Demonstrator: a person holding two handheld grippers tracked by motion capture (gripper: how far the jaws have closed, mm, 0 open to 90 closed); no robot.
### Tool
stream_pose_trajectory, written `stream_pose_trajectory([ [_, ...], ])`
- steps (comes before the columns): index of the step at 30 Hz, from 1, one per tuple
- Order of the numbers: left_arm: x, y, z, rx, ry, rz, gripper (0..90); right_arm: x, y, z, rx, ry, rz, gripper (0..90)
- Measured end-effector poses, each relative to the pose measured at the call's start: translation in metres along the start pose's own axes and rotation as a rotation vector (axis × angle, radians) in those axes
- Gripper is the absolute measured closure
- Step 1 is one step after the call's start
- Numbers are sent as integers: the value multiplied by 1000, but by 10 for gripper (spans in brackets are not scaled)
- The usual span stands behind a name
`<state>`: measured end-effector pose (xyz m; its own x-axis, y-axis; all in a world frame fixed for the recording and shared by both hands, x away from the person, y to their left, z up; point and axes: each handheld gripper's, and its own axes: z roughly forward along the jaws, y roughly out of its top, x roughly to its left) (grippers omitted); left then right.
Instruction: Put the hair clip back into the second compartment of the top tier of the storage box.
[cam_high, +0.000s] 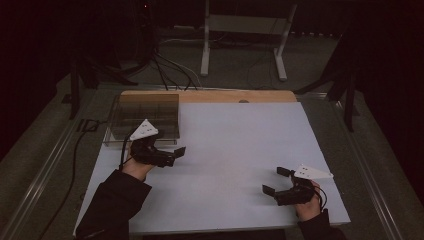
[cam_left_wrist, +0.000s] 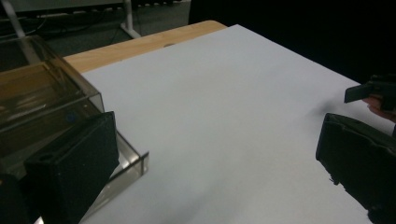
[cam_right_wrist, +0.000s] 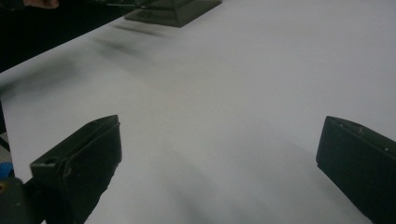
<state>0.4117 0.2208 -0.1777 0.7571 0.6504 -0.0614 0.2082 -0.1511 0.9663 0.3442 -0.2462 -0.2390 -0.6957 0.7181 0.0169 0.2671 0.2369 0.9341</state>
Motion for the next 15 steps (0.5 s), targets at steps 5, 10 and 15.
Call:
stream_pose_trajectory([
  [5,-1,-12,-5,4,-1,8,4,0,0,0,-1,-1,0,0],
  [10,-1,-25,-10,-12,-6,10,4,0,0,0,-2,-1,0,0],
  [15,-1,-42,-13,-12,-7,17,4,-1,0,0,-2,-1,1,0],
])
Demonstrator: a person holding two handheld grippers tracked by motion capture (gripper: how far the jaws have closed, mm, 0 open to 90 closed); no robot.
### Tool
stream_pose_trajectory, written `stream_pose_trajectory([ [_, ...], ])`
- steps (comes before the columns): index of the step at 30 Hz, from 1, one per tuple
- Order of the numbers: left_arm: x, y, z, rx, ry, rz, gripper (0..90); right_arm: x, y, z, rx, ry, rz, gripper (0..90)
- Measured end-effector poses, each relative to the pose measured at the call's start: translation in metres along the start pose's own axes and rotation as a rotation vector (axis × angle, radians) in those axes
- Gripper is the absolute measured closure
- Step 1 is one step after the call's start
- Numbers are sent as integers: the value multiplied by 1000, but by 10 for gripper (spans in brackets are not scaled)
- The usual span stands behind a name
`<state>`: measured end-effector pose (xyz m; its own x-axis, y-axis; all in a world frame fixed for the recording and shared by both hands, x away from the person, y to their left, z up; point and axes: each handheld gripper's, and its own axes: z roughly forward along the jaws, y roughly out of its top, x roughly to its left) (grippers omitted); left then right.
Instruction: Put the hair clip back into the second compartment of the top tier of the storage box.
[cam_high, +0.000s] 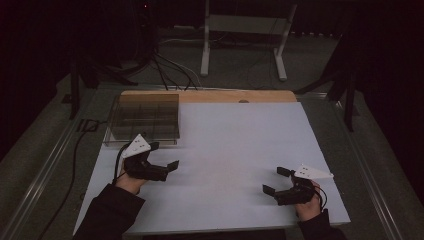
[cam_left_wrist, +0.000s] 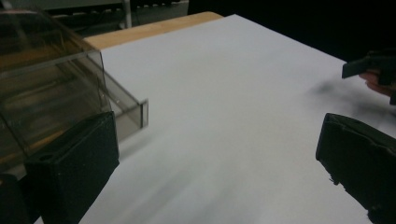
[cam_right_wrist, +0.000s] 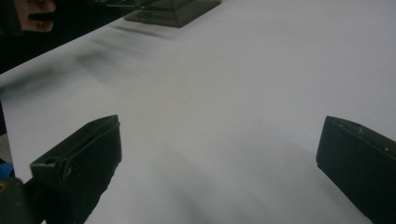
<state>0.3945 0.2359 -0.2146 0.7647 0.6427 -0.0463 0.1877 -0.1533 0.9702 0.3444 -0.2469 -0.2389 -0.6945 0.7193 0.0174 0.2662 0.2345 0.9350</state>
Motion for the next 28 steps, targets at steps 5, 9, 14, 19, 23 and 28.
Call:
stream_pose_trajectory([
  [5,-2,-15,-3,-2,-13,1,4,0,0,0,2,-2,-1,0],
  [9,-1,-27,-6,7,-7,5,4,0,0,0,3,-3,-2,0],
  [14,0,-44,-11,24,-12,-14,4,0,0,0,2,-2,-1,0],
  [19,1,-59,-21,29,-4,-2,4,0,0,0,2,-3,-5,0],
  [23,4,-72,-30,36,20,-24,4,0,0,-1,3,-3,-3,0],
  [28,7,-84,-34,46,53,-41,4,0,0,0,6,-2,-6,0],
])
